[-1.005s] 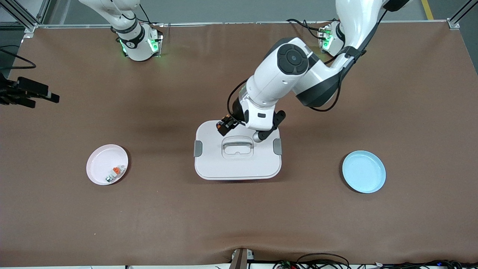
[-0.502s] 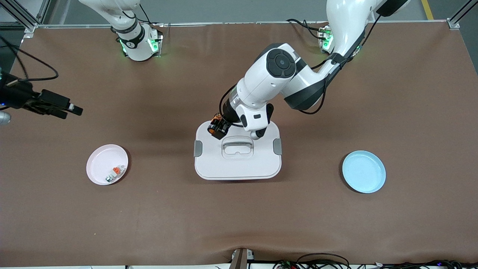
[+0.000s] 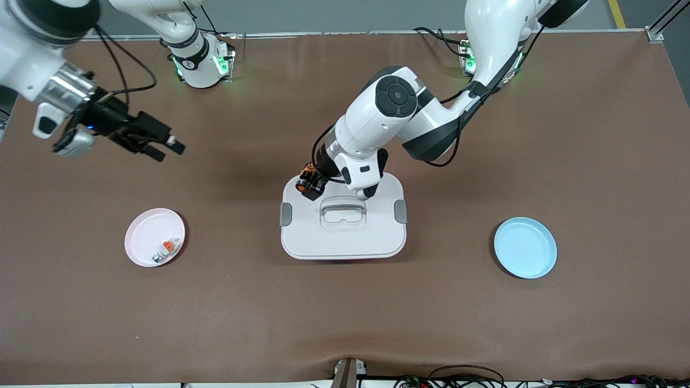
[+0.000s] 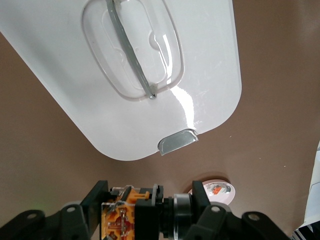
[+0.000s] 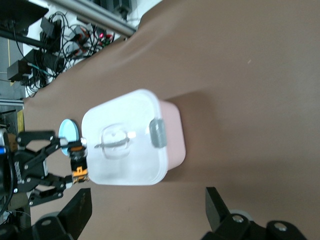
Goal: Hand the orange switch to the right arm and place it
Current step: 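Hold the switch above the box while the right gripper reaches toward it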
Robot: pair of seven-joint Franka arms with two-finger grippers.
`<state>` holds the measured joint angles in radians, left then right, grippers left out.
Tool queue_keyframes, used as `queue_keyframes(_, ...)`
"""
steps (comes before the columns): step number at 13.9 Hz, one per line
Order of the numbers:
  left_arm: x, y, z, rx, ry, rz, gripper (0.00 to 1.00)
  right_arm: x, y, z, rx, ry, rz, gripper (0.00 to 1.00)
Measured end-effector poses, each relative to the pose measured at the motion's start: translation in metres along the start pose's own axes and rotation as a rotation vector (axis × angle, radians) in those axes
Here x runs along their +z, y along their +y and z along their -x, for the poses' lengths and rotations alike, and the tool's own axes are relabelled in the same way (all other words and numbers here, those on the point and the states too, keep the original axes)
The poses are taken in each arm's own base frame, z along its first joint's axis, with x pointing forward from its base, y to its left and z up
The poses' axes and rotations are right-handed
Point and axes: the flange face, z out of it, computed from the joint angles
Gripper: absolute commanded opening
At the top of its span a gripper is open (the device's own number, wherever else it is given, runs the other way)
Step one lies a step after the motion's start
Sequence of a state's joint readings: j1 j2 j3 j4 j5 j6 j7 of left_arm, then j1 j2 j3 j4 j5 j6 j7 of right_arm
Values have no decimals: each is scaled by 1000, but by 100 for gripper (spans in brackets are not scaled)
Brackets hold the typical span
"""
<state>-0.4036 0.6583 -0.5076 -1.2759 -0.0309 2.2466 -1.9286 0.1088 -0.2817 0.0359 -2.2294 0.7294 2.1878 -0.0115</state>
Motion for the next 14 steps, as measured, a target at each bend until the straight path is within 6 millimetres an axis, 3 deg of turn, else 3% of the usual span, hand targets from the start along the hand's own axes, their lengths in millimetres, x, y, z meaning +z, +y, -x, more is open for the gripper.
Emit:
queue_keyframes(4, 3, -2, 4, 6, -1, -5, 0, 40, -66, 41, 83, 46, -33, 100)
queue_keyframes(6, 4, -3, 5, 6, -2, -6, 0, 64, -87, 61, 103, 86, -55, 100)
queue_keyframes(14, 7, -7, 11, 15, 0, -21, 0, 152, -75, 74, 236, 131, -68, 100)
